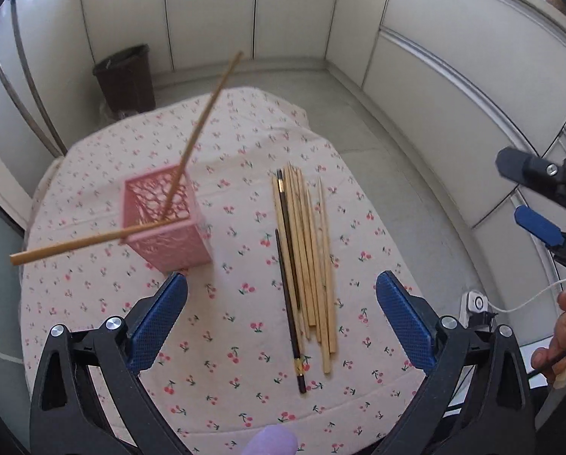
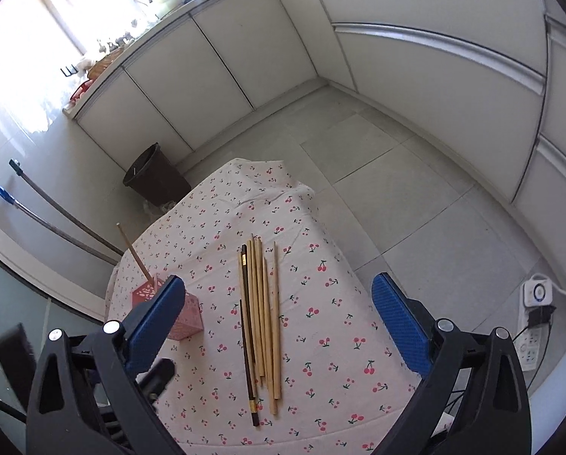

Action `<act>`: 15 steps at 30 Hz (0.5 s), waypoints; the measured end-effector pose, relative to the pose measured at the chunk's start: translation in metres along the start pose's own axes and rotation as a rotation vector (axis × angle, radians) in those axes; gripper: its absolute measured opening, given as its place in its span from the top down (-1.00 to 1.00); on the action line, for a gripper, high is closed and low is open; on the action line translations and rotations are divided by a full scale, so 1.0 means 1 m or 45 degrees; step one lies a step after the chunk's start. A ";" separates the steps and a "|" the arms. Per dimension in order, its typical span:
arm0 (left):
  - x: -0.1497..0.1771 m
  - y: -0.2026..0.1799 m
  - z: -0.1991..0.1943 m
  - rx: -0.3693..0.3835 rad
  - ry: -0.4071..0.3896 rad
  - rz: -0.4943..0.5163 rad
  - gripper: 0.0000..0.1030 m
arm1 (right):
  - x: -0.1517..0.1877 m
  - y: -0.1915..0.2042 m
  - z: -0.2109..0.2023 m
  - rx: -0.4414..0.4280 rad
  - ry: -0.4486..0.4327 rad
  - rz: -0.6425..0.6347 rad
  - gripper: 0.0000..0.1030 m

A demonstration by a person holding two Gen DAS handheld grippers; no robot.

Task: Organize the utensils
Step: 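Withdraw both open tools from the pink basket, then lower the left tool and grasp the black chopstick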

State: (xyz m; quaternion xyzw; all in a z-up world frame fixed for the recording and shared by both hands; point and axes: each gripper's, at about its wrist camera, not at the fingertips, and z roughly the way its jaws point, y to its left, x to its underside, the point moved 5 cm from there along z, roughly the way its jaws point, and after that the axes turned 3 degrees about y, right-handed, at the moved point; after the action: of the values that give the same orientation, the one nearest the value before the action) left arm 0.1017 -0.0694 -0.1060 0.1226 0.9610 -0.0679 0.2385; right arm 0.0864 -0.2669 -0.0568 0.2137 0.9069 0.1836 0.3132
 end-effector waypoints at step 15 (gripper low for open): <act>0.023 0.018 0.100 -0.142 0.399 -0.129 -0.44 | 0.006 -0.018 0.030 -0.112 0.219 0.139 -0.86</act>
State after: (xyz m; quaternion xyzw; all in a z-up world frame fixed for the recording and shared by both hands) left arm 0.1309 -0.0658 -0.2059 0.0696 0.9936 -0.0063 0.0886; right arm 0.0964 -0.2726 -0.0902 0.2324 0.9086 0.2576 0.2326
